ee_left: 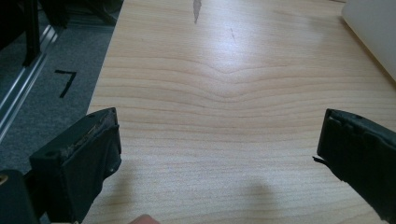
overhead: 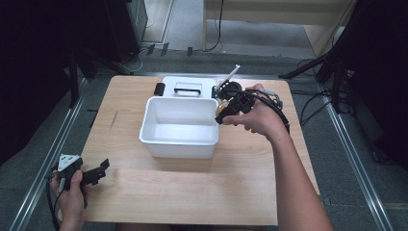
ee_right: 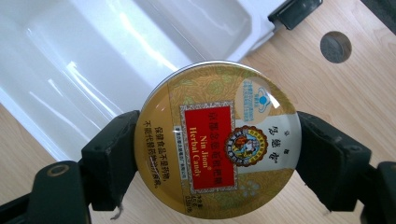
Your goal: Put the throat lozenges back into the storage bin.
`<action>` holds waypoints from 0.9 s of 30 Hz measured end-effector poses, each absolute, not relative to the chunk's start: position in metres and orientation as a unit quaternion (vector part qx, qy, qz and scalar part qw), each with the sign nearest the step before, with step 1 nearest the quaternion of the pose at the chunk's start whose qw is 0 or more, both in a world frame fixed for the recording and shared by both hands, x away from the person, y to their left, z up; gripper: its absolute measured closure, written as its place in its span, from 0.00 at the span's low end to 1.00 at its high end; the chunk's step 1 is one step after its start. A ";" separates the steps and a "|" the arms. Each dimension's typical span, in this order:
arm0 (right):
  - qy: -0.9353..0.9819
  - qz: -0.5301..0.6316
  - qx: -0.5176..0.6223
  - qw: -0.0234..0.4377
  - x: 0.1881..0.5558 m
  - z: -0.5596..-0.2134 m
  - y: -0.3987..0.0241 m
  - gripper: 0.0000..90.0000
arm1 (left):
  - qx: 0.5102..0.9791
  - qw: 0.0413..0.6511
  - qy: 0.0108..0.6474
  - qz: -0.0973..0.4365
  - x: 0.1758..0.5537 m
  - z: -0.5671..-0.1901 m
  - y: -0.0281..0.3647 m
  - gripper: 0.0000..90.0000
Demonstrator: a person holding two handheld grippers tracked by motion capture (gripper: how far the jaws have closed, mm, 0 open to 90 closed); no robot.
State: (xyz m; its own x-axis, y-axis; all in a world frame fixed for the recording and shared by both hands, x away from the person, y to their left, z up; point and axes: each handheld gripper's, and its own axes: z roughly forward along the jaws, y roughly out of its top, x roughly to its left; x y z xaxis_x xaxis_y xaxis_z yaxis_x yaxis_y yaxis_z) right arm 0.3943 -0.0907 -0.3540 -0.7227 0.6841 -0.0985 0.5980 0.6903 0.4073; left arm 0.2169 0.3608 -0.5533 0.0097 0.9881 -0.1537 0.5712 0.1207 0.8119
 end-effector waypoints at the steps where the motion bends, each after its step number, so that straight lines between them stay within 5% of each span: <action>1: 0.912 0.176 0.350 0.123 0.394 -0.354 -0.089 0.23 | 0.603 0.377 0.647 0.277 0.217 -0.553 0.361 0.00; 27: 0.931 0.174 0.299 0.113 0.399 -0.368 -0.041 0.23 | 0.603 0.377 0.647 0.275 0.217 -0.553 0.361 0.00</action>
State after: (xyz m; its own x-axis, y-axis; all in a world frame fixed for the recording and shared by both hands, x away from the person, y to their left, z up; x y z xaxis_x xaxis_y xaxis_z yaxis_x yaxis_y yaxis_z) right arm 0.3989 -0.0414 -0.3683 -0.7959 0.5960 -0.1064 0.5172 0.7607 0.3923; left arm 0.2171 0.3611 -0.5534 0.0123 0.9877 -0.1559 0.5737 0.1207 0.8101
